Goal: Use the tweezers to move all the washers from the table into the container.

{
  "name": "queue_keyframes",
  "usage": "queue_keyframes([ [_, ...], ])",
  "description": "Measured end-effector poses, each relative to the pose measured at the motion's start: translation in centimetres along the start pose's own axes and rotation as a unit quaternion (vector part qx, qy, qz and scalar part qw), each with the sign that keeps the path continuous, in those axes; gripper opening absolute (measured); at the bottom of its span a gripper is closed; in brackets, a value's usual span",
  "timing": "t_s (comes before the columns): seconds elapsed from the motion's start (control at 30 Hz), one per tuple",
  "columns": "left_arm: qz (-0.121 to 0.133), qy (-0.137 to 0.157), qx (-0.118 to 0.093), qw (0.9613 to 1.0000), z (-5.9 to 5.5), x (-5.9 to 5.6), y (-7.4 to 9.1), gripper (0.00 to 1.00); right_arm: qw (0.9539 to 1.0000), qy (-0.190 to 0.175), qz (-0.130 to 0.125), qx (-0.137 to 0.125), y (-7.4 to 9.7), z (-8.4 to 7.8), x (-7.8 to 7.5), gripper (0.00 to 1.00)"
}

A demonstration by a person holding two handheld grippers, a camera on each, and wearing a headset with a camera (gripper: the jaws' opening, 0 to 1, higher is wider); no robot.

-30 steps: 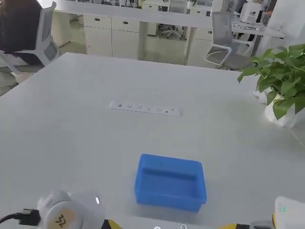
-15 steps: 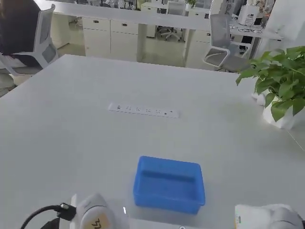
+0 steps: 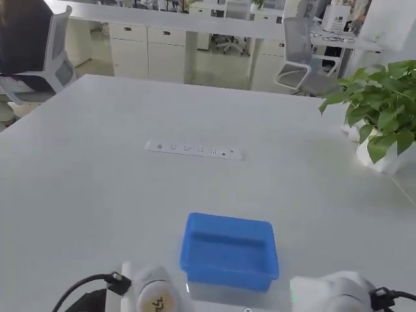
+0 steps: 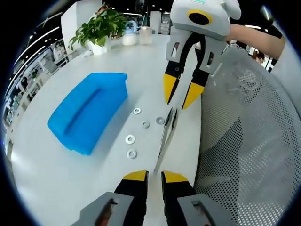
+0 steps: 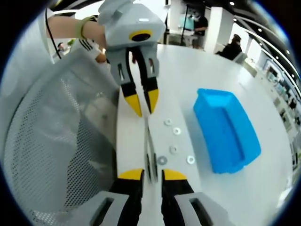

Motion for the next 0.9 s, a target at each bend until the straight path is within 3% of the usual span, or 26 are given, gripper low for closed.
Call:
queue_keyframes([
  [0.1, 0.0, -0.005, -0.002, 1.0, 0.2, 0.1, -0.3, 0.05, 1.0, 0.001, 0.001, 0.003, -0.1, -0.1, 0.0, 0.11],
  [0.23, 0.004, -0.036, 0.01, 0.9993, 0.3, 0.1, -0.9, 0.01, 1.0, -0.003, 0.002, 0.004, -0.2, -0.3, -0.1, 0.11],
  [0.47, -0.005, -0.064, 0.002, 0.9979, 0.6, -0.5, -1.0, 0.0, 1.0, -0.008, -0.001, 0.003, -0.4, -0.7, -0.1, 0.13],
  [0.77, -0.007, -0.102, -0.03, 0.9943, 2.7, -1.1, 1.3, 0.0, 0.9999, -0.008, -0.005, 0.004, -0.7, -1.1, 0.0, 0.15],
  [0.9, -0.005, -0.122, -0.051, 0.9912, 4.2, -1.5, 2.8, 0.0, 0.9999, -0.007, -0.011, 0.001, -0.7, -1.0, 0.0, 0.16],
])
Point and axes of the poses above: the centre of the closed fingertips' face, and the gripper's own axes: y roughly backward along the fingers, x roughly to its left, z roughly out of its top, the point moved 3 cm from there along y, roughly backward along the fingers, and after that the axes turned 4 degrees about z, right-handed, at the moved point
